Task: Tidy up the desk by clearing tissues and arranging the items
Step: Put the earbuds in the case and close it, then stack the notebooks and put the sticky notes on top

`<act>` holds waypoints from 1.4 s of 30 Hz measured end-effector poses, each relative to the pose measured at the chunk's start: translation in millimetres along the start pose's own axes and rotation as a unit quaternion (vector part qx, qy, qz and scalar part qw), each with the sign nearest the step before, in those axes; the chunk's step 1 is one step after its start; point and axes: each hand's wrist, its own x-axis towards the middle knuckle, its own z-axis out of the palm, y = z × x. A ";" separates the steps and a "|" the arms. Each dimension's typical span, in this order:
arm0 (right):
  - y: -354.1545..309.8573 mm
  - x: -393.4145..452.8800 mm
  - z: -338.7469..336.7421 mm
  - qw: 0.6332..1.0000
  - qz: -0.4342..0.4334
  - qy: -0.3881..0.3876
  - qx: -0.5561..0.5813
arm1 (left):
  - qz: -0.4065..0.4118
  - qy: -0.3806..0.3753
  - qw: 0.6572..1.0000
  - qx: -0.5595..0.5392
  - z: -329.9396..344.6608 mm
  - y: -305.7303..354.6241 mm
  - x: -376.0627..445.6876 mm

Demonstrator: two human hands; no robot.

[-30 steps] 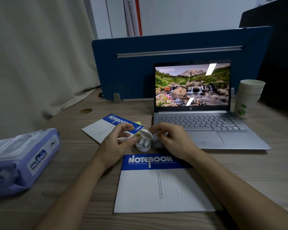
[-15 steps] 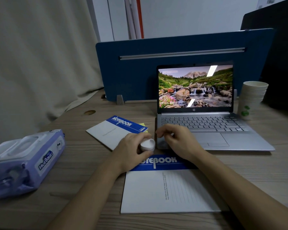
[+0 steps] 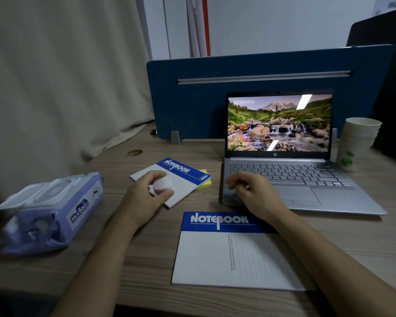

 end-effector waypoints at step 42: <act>7.8 2.4 -9.9 0.999 0.033 -0.015 -0.005 | 0.116 -0.236 0.958 0.114 28.6 31.4 -27.1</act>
